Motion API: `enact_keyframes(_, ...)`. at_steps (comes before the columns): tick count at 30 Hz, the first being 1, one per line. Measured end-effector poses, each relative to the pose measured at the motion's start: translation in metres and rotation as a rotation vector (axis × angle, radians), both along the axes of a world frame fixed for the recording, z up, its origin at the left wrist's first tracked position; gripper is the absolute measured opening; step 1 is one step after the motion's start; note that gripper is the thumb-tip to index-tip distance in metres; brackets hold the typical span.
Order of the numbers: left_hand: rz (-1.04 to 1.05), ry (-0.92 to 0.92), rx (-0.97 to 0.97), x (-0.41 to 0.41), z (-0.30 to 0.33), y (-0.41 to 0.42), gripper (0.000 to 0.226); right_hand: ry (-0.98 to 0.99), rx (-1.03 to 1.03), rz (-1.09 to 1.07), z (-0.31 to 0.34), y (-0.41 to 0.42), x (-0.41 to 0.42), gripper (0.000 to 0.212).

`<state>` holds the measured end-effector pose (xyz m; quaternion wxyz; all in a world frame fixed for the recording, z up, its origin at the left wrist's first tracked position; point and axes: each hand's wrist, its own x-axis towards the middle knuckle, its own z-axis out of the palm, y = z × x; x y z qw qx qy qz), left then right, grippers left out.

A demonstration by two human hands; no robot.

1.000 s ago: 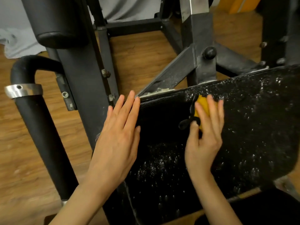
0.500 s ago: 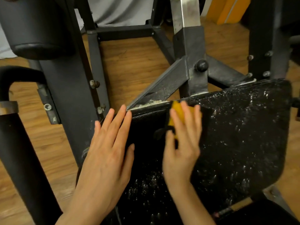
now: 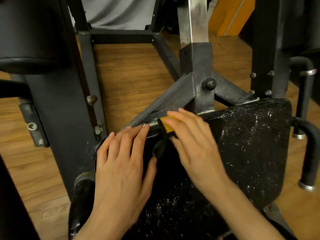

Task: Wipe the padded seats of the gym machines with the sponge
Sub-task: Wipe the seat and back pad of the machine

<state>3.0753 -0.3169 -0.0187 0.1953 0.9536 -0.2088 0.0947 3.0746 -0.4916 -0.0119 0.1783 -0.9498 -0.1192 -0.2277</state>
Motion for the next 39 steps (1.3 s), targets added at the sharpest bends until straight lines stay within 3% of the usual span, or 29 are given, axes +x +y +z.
enact_keyframes(5, -0.002, 0.022, -0.04, -0.001, 0.003, 0.0, 0.056, 0.169, 0.033, -0.233, 0.027, -0.056, 0.007, 0.025)
enact_keyframes(11, 0.009, 0.041, -0.024, 0.0, 0.003, 0.0, 0.054, 0.332, -0.007, 0.008, 0.031, 0.006, 0.033, 0.02)
enact_keyframes(14, -0.003, 0.055, -0.024, -0.001, 0.003, 0.002, 0.056, 0.41, 0.05, -0.073, 0.043, -0.028, 0.03, 0.024)
enact_keyframes(18, -0.005, 0.053, -0.027, -0.001, 0.003, 0.003, 0.056, 0.368, 0.032, -0.231, 0.042, -0.035, 0.031, 0.022)
enact_keyframes(21, -0.006, 0.051, -0.018, -0.002, 0.002, 0.003, 0.056, 0.379, -0.021, -0.081, 0.032, 0.009, 0.036, 0.022)
enact_keyframes(24, -0.026, 0.059, -0.019, -0.002, 0.002, 0.005, 0.057, 0.399, -0.028, -0.009, 0.038, -0.001, 0.037, 0.021)
enact_keyframes(29, -0.037, 0.068, -0.044, -0.003, 0.004, 0.007, 0.057, 0.367, -0.006, -0.336, 0.045, -0.06, 0.033, 0.023)
enact_keyframes(35, -0.009, 0.029, -0.057, -0.003, 0.002, 0.004, 0.054, 0.343, -0.093, -0.074, 0.033, -0.006, 0.039, 0.022)
enact_keyframes(39, -0.005, 0.049, -0.05, -0.004, 0.003, 0.003, 0.057, 0.371, -0.053, -0.274, 0.04, -0.073, 0.04, 0.025)
